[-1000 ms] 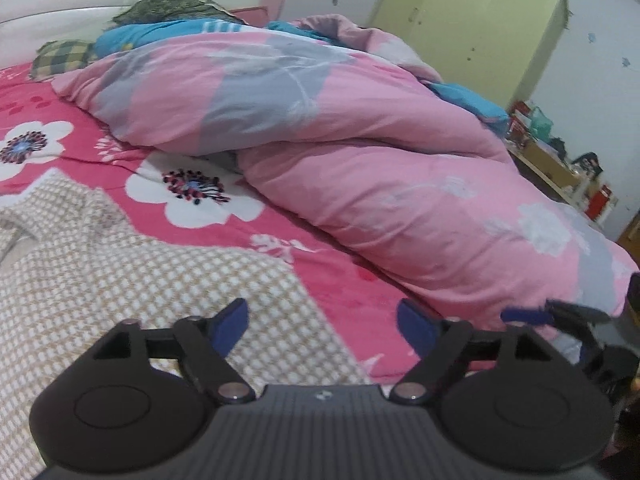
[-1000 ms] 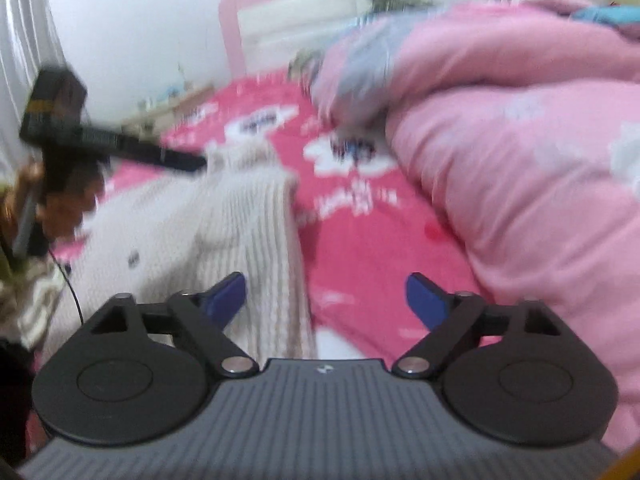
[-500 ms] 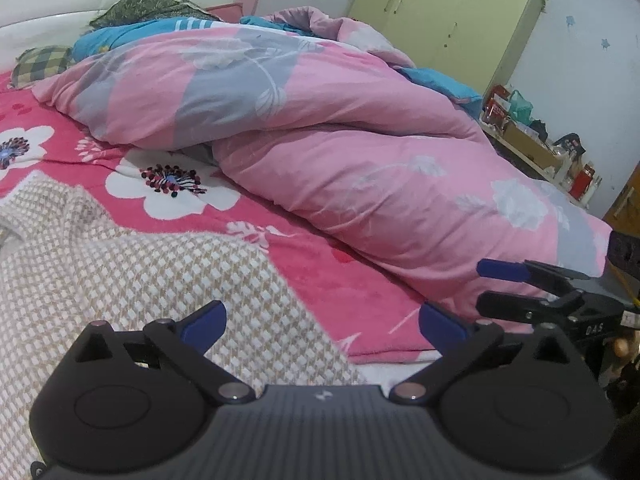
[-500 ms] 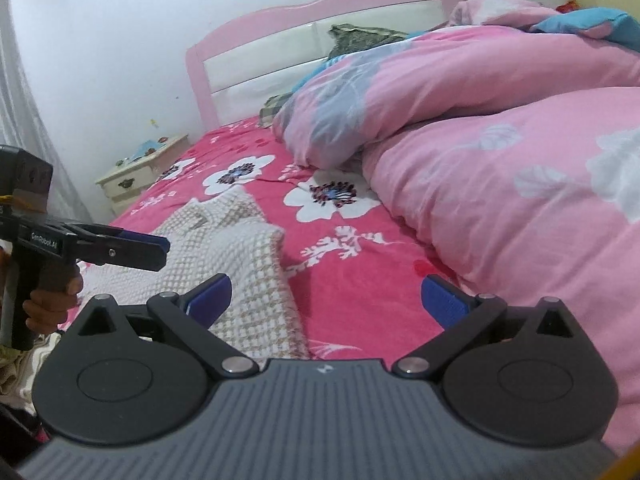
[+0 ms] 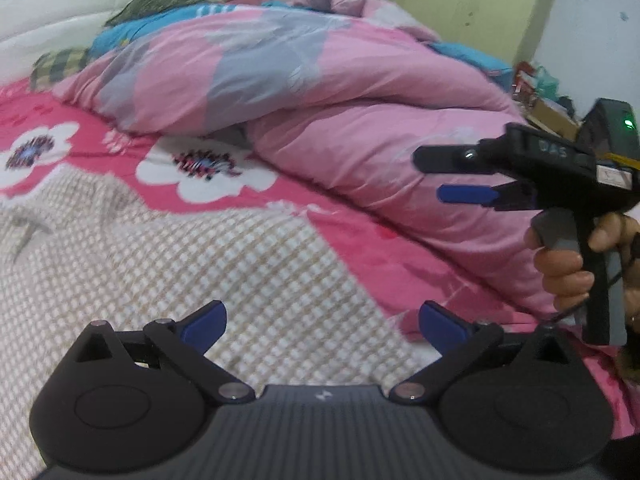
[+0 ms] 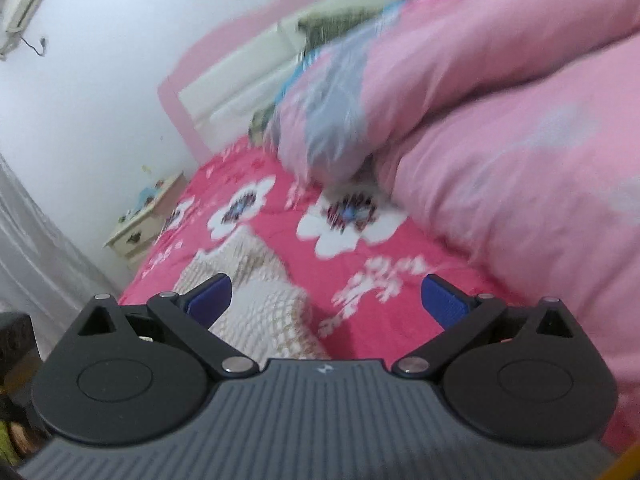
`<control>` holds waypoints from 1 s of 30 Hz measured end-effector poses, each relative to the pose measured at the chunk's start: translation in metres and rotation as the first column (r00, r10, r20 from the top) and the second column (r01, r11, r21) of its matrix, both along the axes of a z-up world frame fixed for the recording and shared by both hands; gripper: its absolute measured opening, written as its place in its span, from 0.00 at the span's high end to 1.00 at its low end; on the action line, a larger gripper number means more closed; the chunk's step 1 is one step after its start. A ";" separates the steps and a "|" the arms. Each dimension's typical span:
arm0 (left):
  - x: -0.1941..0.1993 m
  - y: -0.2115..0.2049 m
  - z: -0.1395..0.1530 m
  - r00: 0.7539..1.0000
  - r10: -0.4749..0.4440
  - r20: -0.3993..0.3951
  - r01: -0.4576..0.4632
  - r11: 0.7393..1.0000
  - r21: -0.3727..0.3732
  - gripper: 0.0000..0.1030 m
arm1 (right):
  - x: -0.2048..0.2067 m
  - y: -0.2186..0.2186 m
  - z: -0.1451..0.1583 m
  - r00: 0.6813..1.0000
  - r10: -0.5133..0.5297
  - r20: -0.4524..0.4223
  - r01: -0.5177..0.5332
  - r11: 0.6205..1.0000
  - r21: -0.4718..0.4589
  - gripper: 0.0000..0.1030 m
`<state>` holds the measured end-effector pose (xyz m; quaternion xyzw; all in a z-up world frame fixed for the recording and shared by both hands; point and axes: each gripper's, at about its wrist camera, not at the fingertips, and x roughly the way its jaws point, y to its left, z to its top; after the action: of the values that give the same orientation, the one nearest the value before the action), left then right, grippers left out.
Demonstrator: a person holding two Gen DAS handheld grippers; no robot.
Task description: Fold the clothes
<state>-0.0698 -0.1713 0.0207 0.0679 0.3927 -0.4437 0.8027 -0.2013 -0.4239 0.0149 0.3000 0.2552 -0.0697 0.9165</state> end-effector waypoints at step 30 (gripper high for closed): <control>0.128 -0.014 -0.054 0.978 0.042 -0.203 -0.037 0.999 0.032 0.42 | 0.065 0.213 -0.059 0.681 0.642 -0.353 -0.654 0.316 -0.687 0.13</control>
<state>0.0584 -0.1853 -0.0335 0.0255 0.4802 -0.4268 0.7659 -0.1363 -0.2106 -0.0440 -0.2508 0.3035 0.1985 0.8975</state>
